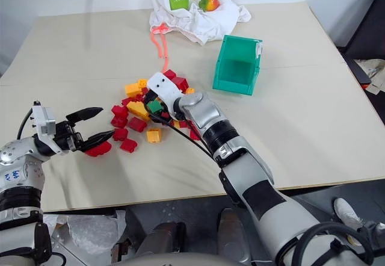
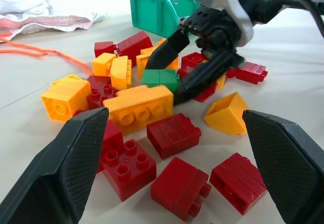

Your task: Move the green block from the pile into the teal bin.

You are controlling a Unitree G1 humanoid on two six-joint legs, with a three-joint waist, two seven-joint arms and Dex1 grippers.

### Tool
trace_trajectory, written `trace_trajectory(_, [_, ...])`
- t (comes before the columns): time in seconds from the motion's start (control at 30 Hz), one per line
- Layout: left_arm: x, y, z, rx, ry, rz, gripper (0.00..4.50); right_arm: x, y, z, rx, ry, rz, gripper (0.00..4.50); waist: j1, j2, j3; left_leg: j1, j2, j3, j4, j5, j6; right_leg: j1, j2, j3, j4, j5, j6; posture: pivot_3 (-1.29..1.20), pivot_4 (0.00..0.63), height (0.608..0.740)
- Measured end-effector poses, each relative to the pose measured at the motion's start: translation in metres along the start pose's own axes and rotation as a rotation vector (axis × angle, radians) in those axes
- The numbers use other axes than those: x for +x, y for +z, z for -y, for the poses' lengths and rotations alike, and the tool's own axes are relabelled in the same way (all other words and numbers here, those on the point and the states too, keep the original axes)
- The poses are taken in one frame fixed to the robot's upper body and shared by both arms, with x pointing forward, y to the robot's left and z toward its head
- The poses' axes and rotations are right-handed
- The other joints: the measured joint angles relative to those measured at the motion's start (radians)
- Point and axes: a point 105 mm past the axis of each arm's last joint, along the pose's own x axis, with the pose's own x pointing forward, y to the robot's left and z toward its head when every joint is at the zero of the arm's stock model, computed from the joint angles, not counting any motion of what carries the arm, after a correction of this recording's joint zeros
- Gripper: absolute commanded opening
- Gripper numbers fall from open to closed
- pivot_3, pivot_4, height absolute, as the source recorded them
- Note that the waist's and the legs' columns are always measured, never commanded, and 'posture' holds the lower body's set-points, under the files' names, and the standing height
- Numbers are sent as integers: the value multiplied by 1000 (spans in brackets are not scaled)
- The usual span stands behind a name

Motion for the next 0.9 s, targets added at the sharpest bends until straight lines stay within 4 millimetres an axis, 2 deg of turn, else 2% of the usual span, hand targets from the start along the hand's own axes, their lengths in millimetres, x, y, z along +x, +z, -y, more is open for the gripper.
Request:
trace_trajectory(0.13, [1,2,-1,6,0,5,4500,-3,1,-1,6,18,17,1871,0,0,0,-1,0,0,-1,0,0,-1,0,0,0,0,0,0,150,740])
trace_trajectory(0.3, [4,2,-1,5,-5,9,4500,-22,4,-1,29,47,77,1847,2,0,0,-3,0,0,-1,0,0,-3,0,0,-1,0,0,0,150,740])
trace_trajectory(0.5, [18,1,5,-8,-49,24,4500,-57,30,-2,5,70,208,1847,5,0,0,-3,0,0,-1,0,1,-3,0,0,-1,0,0,0,150,740])
trace_trajectory(0.53, [25,3,6,-6,-65,36,4500,-65,31,0,-7,62,226,1847,9,0,0,-3,0,0,-1,0,1,-3,0,0,-1,0,0,0,150,740])
trace_trajectory(0.63, [32,5,7,2,-88,39,4500,-71,23,3,-10,53,228,1847,12,0,0,-3,0,1,0,0,1,-3,0,0,-1,0,0,0,150,740])
trace_trajectory(0.7, [35,8,6,10,-95,44,4500,-68,14,1,-14,62,220,2577,10,0,0,-3,0,1,0,0,1,-3,0,0,-1,0,0,0,150,740])
trace_trajectory(0.73, [35,9,6,13,-96,46,4500,-66,12,-2,-32,74,215,2774,8,0,0,-3,0,1,0,0,0,-3,0,1,-1,0,0,0,150,740])
trace_trajectory(0.87, [35,9,6,12,-95,46,4500,-59,11,-11,-103,105,228,4047,3,0,0,-3,0,1,-1,0,0,-4,1,1,-1,0,0,0,150,740])
trace_trajectory(0.9, [35,8,6,10,-93,45,4500,-55,10,-11,-99,91,223,4047,3,0,0,-3,0,1,-1,0,0,-4,1,1,-1,0,0,0,150,740])
